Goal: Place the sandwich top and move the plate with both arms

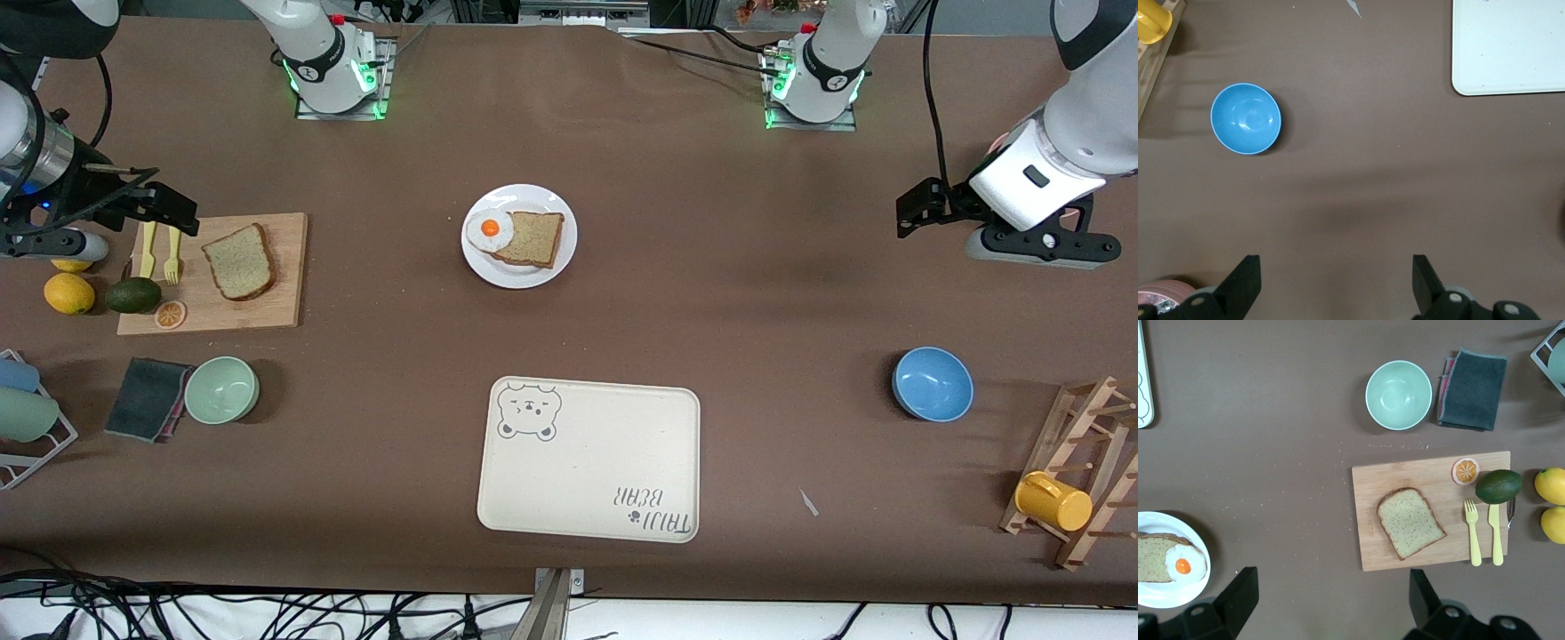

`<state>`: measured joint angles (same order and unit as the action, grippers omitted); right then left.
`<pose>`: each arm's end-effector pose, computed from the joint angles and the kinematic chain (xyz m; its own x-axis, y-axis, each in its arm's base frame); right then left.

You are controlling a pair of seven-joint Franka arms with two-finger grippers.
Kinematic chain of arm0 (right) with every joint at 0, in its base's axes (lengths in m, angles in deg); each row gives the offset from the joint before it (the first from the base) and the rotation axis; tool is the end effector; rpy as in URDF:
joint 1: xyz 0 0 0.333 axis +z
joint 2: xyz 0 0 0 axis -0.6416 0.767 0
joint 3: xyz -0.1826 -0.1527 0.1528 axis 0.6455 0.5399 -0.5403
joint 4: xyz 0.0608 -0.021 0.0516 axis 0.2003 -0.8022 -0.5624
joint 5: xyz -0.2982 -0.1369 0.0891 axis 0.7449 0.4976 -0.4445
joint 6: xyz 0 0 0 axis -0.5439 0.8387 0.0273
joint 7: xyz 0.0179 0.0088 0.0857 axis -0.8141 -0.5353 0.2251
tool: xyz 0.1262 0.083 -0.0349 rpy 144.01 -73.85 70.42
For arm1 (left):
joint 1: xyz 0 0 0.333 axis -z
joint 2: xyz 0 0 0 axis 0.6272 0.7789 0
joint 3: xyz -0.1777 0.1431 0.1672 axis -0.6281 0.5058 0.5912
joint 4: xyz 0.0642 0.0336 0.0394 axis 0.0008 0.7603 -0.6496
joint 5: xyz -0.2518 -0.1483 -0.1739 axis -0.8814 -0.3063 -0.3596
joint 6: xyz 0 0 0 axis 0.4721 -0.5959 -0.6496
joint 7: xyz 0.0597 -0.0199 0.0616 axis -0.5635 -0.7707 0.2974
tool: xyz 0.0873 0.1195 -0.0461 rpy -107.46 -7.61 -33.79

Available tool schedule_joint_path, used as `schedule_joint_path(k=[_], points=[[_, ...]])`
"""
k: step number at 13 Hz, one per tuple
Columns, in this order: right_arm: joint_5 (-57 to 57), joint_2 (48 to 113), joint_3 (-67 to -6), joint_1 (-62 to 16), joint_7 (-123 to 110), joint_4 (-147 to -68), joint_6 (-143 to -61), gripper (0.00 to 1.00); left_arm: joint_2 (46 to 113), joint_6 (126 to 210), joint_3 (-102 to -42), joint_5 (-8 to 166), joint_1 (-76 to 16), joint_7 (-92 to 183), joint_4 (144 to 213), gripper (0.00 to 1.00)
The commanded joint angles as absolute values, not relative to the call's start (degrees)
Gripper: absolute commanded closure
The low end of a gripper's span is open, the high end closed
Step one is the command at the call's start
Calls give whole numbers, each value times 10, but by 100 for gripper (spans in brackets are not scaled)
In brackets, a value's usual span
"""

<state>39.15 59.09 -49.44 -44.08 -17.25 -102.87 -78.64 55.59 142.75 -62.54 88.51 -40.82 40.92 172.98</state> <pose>0.5036 0.0234 0.4974 0.9964 -0.0449 -0.0720 -0.0422 -0.9984 0.0384 0.5011 -0.0591 0.5027 0.9935 -0.0897 -0.0702 -0.0900 -0.9959 -0.0019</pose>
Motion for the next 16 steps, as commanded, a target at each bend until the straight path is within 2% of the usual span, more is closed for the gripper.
schedule_joint_path(k=[1,16], points=[[382,582,-500,-447,-177,-1038,-787,0,560,1417,-628,904,-409,406,1713,0],[382,582,-500,-447,-177,-1038,-785,0,568,1420,-626,905,-413,406,1715,0]])
